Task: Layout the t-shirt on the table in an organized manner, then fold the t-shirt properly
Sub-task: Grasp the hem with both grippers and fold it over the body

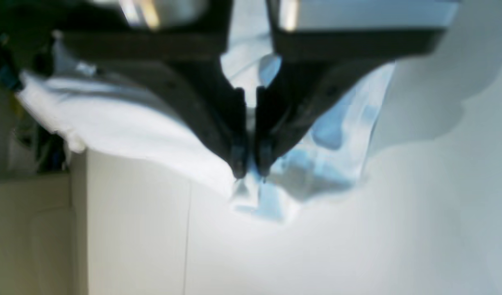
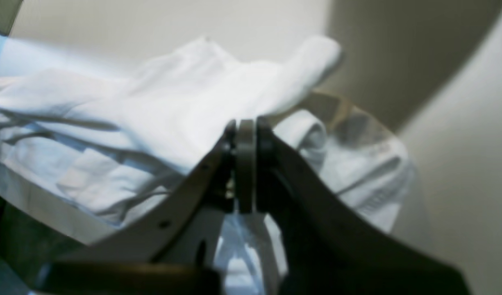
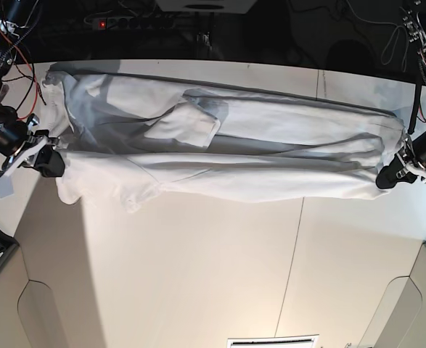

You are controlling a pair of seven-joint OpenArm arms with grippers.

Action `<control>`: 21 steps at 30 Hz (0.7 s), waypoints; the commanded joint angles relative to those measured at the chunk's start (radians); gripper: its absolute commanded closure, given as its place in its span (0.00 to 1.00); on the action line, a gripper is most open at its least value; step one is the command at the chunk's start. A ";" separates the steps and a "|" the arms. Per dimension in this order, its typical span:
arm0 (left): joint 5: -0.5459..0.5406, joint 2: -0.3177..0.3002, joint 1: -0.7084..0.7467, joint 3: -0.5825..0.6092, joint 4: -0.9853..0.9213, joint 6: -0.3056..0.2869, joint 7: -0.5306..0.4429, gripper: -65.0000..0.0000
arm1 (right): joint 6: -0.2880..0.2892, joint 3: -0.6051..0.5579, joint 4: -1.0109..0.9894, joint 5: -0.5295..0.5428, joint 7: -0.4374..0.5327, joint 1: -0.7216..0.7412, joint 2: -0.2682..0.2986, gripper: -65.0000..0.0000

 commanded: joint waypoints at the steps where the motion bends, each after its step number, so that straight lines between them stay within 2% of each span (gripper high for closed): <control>1: -0.024 -0.024 -0.016 -0.006 0.016 -0.016 -0.009 1.00 | 0.004 0.016 0.020 0.014 0.011 0.007 0.018 1.00; 7: -0.023 -0.022 -0.016 -0.006 0.016 -0.016 -0.009 1.00 | 0.003 0.023 0.020 0.022 0.008 -0.025 0.016 1.00; 10: -0.020 -0.019 -0.016 -0.006 0.016 -0.016 -0.010 1.00 | 0.004 0.023 0.020 0.031 -0.023 -0.025 0.016 1.00; 11: -0.021 -0.019 -0.016 -0.006 0.016 -0.016 -0.010 1.00 | 0.004 0.023 0.020 0.045 -0.027 -0.025 0.016 0.93; 13: -0.021 -0.019 -0.016 -0.006 0.016 -0.016 -0.010 1.00 | 0.004 0.023 0.020 0.072 -0.029 -0.025 0.016 0.57; 14: -0.021 -0.019 -0.016 -0.006 0.016 -0.016 -0.010 1.00 | 0.004 0.023 0.020 0.082 -0.028 -0.025 0.016 0.46; 15: -0.021 -0.019 -0.016 -0.006 0.016 -0.016 -0.010 1.00 | 0.005 0.023 0.020 0.089 -0.027 -0.024 0.016 0.43; 19: -0.021 -0.019 -0.016 -0.006 0.016 -0.016 -0.010 1.00 | 0.023 0.023 0.023 0.120 -0.020 -0.019 0.016 0.44; 21: -0.023 -0.019 -0.016 -0.006 0.016 -0.016 -0.010 0.90 | 0.022 0.023 0.028 0.126 -0.010 -0.016 0.016 0.44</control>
